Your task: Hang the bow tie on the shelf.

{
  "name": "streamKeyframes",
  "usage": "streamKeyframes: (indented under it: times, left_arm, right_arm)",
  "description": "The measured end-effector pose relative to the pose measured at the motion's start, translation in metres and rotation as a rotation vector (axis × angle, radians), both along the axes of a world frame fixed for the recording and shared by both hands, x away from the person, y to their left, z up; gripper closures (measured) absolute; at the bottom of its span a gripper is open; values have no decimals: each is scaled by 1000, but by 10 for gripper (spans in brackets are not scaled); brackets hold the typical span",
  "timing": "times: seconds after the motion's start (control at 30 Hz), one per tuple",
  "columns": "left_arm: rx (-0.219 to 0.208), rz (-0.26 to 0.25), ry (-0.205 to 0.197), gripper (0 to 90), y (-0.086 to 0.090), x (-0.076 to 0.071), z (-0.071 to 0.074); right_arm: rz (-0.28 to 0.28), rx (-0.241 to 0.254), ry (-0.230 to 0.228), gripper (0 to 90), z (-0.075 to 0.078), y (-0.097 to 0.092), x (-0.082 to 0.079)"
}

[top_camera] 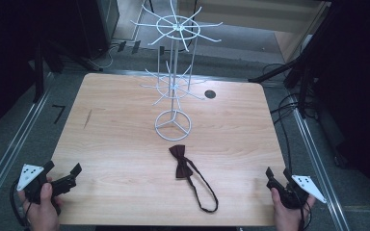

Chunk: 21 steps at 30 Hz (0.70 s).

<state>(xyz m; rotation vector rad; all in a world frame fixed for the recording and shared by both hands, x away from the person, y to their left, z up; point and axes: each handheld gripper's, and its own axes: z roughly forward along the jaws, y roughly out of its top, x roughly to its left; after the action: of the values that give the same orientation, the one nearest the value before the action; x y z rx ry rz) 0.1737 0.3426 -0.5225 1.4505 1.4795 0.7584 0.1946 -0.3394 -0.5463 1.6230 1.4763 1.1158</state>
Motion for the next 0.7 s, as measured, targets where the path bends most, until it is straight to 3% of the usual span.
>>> streamKeyframes:
  times: [0.13,0.27,0.7]
  left_arm:
    - [25,-5,4,0,-3,0,0]
    - [30,1,5,0,-3,1,0]
    - [60,6,11,0,-6,1,0]
  right_arm:
    - [9,48,21,367,2,3,-1]
    - [39,25,25,362,5,13,-2]
    - [144,18,57,326,11,50,-4]
